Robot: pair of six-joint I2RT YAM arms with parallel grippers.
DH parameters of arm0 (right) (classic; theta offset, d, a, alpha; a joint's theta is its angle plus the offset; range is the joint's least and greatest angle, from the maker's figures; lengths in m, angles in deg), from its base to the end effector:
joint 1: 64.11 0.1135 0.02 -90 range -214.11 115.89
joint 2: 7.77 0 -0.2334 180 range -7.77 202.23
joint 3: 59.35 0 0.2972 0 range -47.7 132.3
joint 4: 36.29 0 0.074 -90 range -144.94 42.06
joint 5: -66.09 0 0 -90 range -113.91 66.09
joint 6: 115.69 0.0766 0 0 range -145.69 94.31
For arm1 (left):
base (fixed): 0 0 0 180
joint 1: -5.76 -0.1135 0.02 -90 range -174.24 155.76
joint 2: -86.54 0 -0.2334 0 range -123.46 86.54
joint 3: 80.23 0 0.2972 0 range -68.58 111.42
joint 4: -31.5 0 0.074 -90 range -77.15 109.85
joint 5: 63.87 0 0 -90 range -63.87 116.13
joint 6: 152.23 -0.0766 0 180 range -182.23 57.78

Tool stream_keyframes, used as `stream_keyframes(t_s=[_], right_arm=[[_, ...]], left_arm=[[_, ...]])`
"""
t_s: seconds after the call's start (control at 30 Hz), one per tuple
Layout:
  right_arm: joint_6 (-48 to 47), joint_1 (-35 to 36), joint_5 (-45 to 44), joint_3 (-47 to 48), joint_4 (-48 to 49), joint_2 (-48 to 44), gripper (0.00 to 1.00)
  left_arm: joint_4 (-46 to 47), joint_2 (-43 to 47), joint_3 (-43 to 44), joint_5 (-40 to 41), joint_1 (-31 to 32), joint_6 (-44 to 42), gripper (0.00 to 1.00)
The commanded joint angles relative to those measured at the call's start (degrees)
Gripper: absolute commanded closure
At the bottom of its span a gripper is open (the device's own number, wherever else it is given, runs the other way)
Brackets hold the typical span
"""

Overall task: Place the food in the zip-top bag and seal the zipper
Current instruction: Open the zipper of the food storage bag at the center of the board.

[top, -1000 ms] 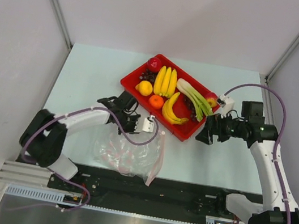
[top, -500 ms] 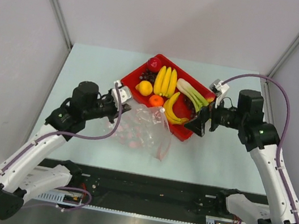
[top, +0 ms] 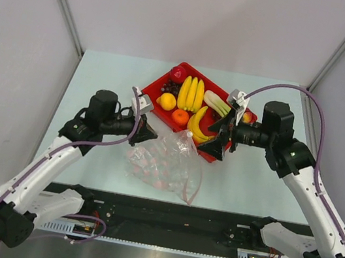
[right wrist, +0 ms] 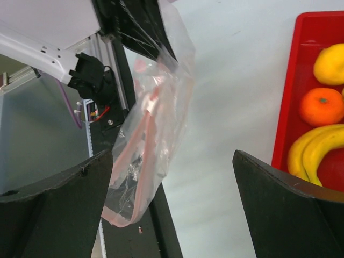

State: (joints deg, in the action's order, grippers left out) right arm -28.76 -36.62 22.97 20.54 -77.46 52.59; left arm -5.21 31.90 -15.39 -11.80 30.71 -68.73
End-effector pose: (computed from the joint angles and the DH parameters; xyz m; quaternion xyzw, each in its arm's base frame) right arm 0.2422 0.1891 0.3691 -0.4156 0.6733 0.4306 0.4342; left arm 0.2501 -0.1683 0.2965 0.3826 0.7278 -0.3526 0.4468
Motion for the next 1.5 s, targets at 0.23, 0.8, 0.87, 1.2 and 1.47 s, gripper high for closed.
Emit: stream_keyframes(t_s=[0.23,0.8,0.87,1.2,1.47], right_arm=[[-1.4,6.5,-1.1,-1.3,1.8,2.6,0.03],[-14.7,9.6,-4.6,0.1,-0.5,5.3,1.0],[-17.0,10.3,-4.6,1.6,-1.1,5.6,1.0],[-27.6,19.3,-9.9,7.9,-4.4,9.1,1.0],[-32.3,22.2,-12.6,11.7,-8.9,13.2,1.0]], left_arm=[[6.5,0.0,-1.8,-6.4,-2.7,5.7,1.0],[1.9,9.6,-5.2,-4.7,-5.4,2.8,0.69],[-0.8,10.5,-3.5,-3.9,-5.4,-1.6,0.32],[-8.5,7.8,8.7,-0.8,-0.9,-15.6,0.01],[-9.7,4.7,10.4,3.0,8.4,-23.7,0.11]])
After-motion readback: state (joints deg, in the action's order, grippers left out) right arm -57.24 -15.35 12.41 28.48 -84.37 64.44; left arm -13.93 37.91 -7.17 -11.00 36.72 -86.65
